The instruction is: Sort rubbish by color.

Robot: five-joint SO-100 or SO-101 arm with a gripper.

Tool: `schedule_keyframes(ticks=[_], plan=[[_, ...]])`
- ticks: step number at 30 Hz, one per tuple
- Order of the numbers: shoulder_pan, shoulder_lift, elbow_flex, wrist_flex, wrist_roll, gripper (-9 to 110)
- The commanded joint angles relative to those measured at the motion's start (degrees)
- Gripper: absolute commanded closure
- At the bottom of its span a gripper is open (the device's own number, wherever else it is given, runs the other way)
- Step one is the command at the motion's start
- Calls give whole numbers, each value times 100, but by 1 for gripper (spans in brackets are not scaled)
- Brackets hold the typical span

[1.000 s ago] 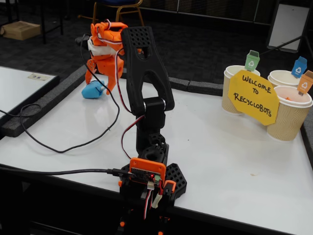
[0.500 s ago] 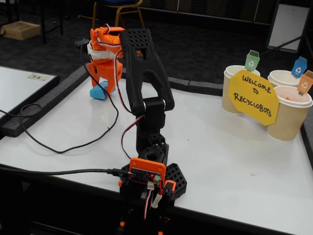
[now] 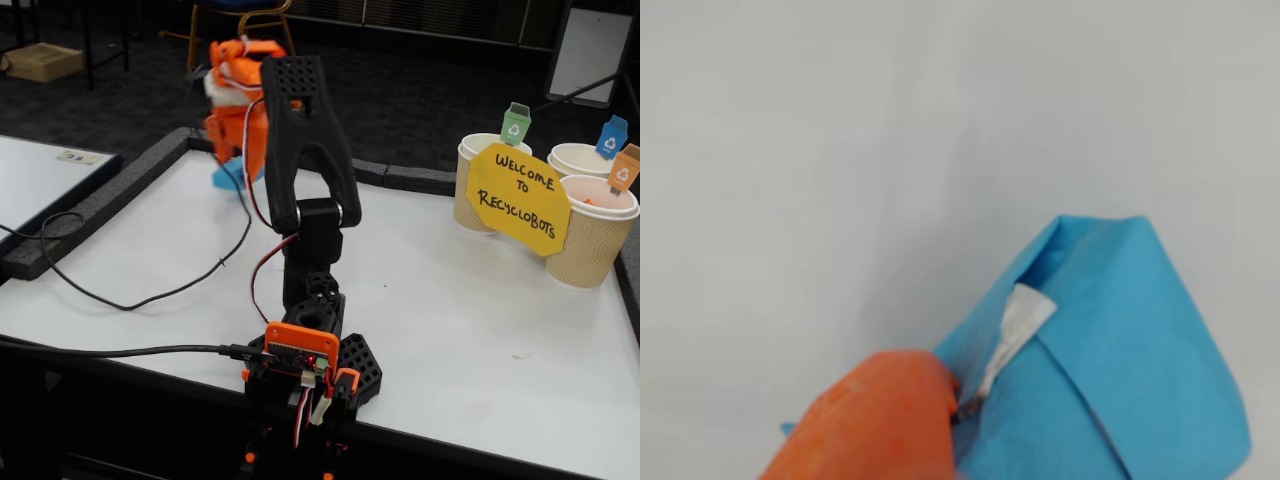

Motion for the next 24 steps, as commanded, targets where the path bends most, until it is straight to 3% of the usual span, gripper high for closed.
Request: schedule_keyframes(ticks=[1,10,15,24], plan=[[545,3410,105,202,114,101],[756,6407,2004,642,888,101],[562,8341,3735,747,1345,101],[1441,11628,7049,220,1354,101]])
